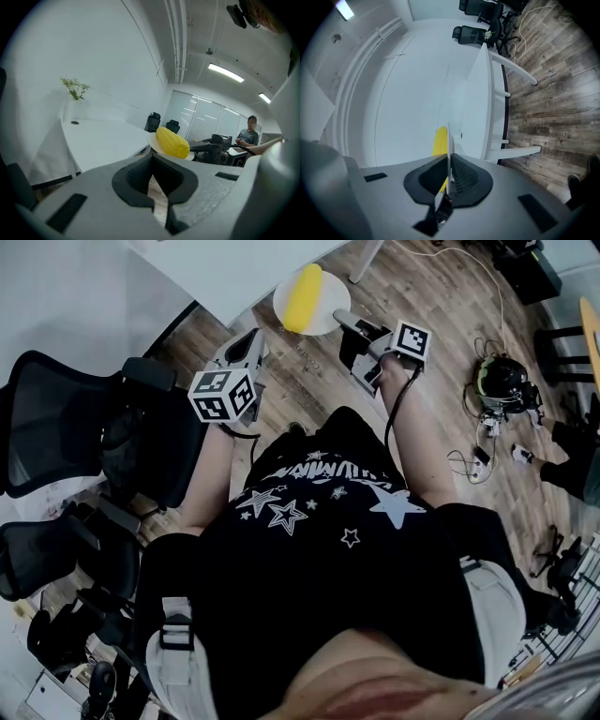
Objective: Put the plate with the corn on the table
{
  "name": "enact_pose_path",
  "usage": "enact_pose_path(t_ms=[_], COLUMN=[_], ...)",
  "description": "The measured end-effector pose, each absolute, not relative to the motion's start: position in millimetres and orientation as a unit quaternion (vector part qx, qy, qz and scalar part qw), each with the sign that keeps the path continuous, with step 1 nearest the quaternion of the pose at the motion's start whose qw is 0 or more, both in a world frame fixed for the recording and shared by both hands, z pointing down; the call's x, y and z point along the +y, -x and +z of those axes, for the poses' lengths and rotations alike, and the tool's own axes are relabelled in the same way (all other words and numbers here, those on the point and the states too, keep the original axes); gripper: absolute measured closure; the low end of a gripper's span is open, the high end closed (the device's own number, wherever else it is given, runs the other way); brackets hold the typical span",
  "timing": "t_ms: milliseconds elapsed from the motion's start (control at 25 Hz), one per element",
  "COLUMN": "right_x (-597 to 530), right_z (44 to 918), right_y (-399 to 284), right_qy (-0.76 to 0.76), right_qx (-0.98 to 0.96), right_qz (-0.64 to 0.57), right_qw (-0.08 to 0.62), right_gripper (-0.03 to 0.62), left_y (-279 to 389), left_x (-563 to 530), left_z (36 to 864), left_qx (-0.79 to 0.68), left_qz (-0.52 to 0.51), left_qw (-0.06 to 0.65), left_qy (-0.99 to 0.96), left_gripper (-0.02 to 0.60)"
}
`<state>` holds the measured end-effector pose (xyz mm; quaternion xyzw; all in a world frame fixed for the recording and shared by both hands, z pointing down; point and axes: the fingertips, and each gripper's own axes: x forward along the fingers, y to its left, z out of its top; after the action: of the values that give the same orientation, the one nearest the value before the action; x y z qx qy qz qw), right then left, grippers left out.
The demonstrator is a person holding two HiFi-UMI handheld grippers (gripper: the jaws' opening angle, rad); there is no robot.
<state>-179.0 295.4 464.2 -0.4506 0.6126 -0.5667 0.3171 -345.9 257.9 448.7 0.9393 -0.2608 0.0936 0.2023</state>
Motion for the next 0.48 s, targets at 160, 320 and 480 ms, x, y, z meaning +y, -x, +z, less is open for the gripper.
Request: enact_pose_path(t_ms=[160, 320, 480], right_x=[293, 286, 272], right_z=[464, 466, 471], right_y=[178, 169, 151], right_qy=[0.448, 0.446, 0.439], right_qx=[0.608, 0.607, 0.611], right_qz=[-0.570, -0.572, -0.575], right_qw=[0.324, 0.324, 0.322], right_gripper=[0.572, 0.571, 0.571], left_y=[344, 336, 324], left_x=[253, 247, 237], left_z=[450, 454, 458], left_qx=[-0.261, -0.264, -0.276], left_qz=[0.095, 0.100, 0.102], left_qw=[0.207, 0.209, 0.212], left_qy=[-0.938, -0.936, -0.932], left_gripper=[0.575, 0.574, 0.575])
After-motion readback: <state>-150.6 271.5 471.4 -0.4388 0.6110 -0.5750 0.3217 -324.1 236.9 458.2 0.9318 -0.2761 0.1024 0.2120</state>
